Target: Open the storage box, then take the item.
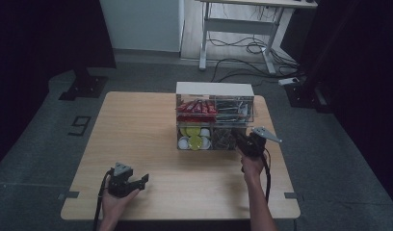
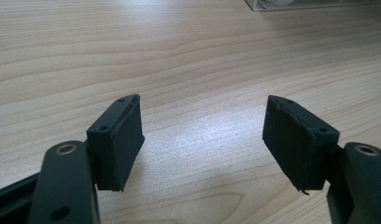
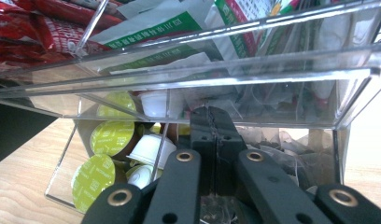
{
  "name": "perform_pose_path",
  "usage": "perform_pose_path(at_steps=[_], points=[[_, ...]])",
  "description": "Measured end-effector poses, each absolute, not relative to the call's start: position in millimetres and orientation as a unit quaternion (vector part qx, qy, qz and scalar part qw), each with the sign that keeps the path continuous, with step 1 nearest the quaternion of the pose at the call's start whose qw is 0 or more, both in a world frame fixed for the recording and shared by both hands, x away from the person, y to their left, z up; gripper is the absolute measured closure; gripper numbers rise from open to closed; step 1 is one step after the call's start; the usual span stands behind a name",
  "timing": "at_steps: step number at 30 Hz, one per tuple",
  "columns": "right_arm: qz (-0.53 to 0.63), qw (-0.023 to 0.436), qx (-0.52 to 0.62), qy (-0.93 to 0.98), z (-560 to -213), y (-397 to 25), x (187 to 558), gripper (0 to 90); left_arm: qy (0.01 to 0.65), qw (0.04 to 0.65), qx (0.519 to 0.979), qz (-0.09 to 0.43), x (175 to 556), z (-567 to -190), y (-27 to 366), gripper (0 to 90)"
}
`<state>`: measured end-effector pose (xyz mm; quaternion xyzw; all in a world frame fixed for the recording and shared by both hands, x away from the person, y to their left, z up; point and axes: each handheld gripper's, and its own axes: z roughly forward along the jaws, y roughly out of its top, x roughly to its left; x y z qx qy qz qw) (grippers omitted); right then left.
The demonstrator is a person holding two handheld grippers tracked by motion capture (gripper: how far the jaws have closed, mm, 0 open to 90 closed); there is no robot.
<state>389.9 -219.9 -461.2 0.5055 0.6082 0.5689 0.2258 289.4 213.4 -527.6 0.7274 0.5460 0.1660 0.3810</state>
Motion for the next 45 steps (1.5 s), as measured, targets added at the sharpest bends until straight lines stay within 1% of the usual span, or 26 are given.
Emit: perform_pose_path(at_steps=[9,20,26,34,40,45], points=[[0.569,0.226,0.506,0.608,-463.1,-219.1,389.9,88.0,0.543,0.379,0.731,0.165,288.3,-528.4,209.7,28.9],[0.574,0.223,0.508,0.603,-466.3,-218.4,387.7,87.6,0.534,0.386,0.731,0.177,285.3,-523.2,198.9,29.1],[0.575,0.221,0.507,0.604,-466.5,-218.8,388.0,87.7,0.524,0.395,0.733,0.180,284.8,-520.8,185.4,29.9],[0.570,0.218,0.503,0.612,-469.6,-214.8,388.3,88.1,0.508,0.416,0.731,0.185,293.7,-502.0,160.4,30.8],[0.572,0.218,0.504,0.609,-468.8,-216.4,387.4,88.3,0.490,0.412,0.746,0.185,306.0,-491.9,134.6,30.8],[0.574,0.218,0.504,0.608,-468.6,-218.2,386.0,88.4,0.485,0.408,0.751,0.188,315.2,-489.1,121.8,31.0]])
